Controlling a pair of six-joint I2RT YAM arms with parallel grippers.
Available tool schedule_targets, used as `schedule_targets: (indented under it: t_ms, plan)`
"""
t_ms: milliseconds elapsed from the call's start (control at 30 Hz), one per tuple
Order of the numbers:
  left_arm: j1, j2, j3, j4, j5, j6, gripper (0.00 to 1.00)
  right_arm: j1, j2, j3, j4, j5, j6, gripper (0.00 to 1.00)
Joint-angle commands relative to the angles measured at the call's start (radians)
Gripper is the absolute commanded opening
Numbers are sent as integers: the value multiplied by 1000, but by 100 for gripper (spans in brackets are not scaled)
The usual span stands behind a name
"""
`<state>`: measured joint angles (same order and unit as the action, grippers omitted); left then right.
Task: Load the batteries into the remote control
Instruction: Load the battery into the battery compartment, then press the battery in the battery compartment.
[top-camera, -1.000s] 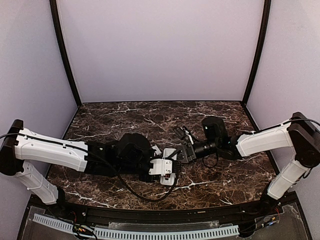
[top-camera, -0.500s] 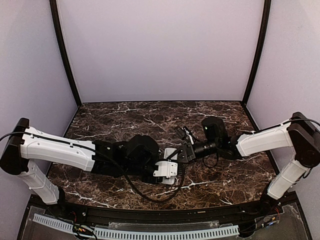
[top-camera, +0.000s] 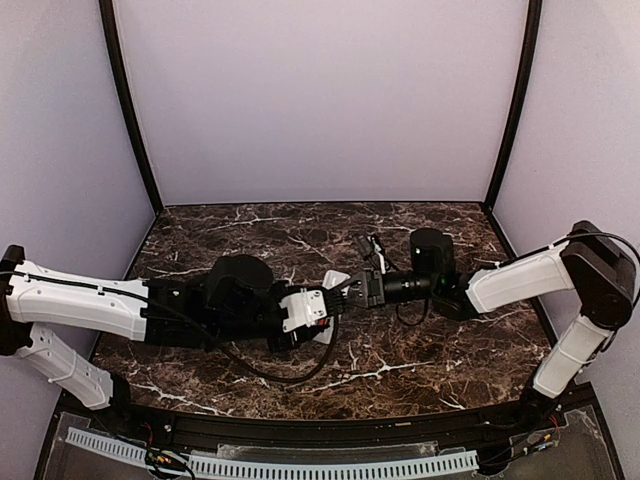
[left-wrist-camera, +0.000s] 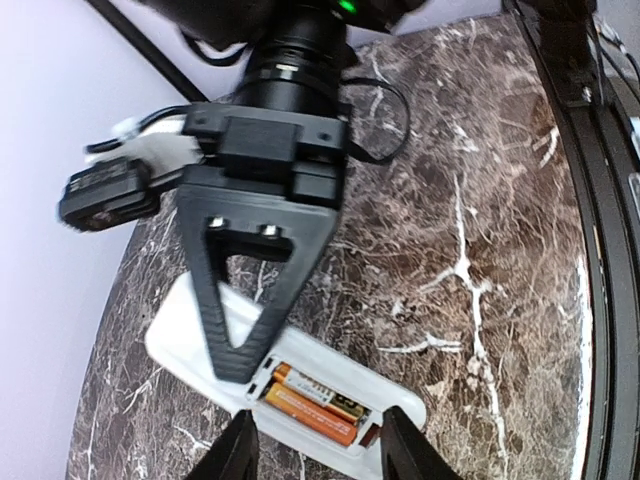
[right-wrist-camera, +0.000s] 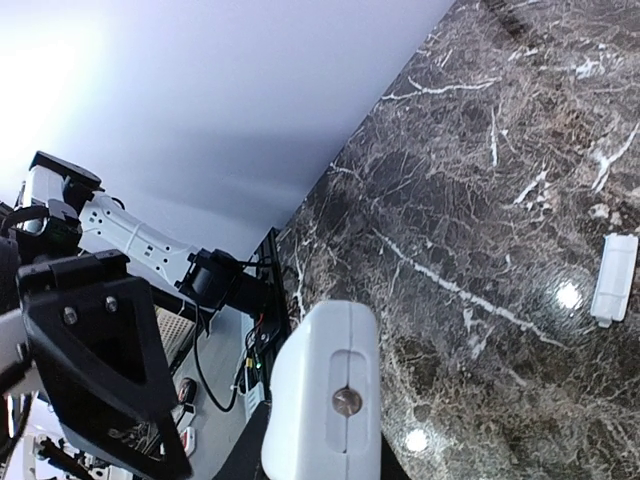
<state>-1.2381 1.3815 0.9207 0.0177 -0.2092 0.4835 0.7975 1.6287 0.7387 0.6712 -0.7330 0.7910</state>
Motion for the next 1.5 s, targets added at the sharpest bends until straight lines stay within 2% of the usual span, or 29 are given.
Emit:
schedule_targets:
  t_ms: [0, 167, 300, 433, 533, 733, 1067, 1333, 1467]
  plan:
    - [75, -91, -37, 57, 15, -188, 44, -9, 19, -62, 224, 81, 69, 0]
    - [136, -148, -85, 63, 75, -323, 49, 10, 21, -260, 533, 184, 221, 0]
    - [148, -132, -103, 67, 182, -446, 55, 43, 1, -360, 602, 229, 244, 0]
    - [152, -78, -106, 107, 342, -584, 60, 54, -65, -405, 569, 236, 205, 0]
    - [151, -23, -112, 182, 449, -660, 65, 54, -142, -360, 402, 224, 139, 0]
    - [151, 58, -90, 243, 519, -736, 68, 57, -258, -309, 230, 234, 58, 0]
    - [152, 130, -43, 270, 501, -797, 64, 69, -268, -299, 222, 233, 48, 0]
    - [157, 161, -4, 200, 419, -803, 53, 81, -271, -291, 231, 226, 45, 0]
    - [158, 191, 26, 151, 427, -779, 53, 82, -274, -291, 240, 226, 51, 0]
